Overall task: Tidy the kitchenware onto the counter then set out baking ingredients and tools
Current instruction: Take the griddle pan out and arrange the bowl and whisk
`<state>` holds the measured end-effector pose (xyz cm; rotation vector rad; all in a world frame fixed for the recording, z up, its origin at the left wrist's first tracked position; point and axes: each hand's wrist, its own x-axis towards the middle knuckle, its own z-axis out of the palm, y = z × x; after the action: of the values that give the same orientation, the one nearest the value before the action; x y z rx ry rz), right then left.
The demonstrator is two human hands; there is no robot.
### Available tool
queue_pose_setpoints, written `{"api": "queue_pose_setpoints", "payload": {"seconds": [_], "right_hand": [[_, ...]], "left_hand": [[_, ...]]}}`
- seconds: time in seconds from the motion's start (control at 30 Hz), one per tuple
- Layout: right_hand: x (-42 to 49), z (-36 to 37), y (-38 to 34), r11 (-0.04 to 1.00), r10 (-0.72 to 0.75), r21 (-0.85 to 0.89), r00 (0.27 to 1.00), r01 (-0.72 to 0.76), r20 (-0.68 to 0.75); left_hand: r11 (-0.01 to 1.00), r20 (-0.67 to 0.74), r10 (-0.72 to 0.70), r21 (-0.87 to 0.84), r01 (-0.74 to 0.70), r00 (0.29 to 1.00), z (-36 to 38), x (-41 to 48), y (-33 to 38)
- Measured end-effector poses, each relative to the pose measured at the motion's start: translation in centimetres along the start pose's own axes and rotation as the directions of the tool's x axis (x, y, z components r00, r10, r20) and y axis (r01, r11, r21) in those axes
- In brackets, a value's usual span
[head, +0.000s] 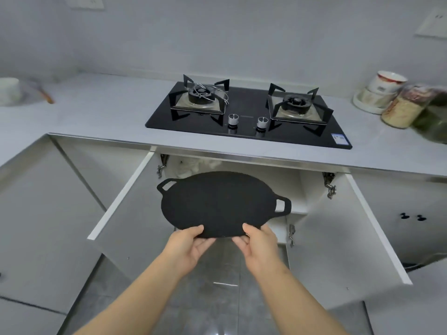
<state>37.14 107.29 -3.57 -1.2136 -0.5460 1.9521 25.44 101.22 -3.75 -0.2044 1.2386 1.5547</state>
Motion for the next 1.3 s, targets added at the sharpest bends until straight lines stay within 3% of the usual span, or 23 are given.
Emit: {"api": "queue_pose_setpoints", "payload": {"seconds": [0.3,0.47,0.77,1.1,1.3], "right_hand": [[-2.7,2.7,-3.6,0.996,-0.087,0.035,0.985,0.082,0.147],[-3.9,4.5,-4.4,0.996,-0.084,-0.002,0.974,0.086,0.212],[-3.9,12.2,-2.3,0.998,-0.044,-0.030,0.940,0.058,0.339],[-0.1,29.3,7.7,1.000,-0.003,-0.011,0.930,0.008,0.369],[2.9,40.4,13.6,0.999,0.013,0.026,0.941,-0.023,0.339]], "left_hand": [[0.983,0.017,0.180,-0.039,-0.180,0.983,2.3,-5.0,3.1],[0.950,-0.019,0.278,-0.141,-0.278,0.960,1.3,-6.7,5.4],[0.909,-0.096,0.373,-0.161,-0.384,0.923,-2.7,-6.7,12.0],[0.899,-0.158,0.406,-0.110,-0.424,0.900,-14.3,-0.1,26.8],[0.918,-0.127,0.380,-0.071,-0.390,0.916,-20.7,5.0,37.4]]}}
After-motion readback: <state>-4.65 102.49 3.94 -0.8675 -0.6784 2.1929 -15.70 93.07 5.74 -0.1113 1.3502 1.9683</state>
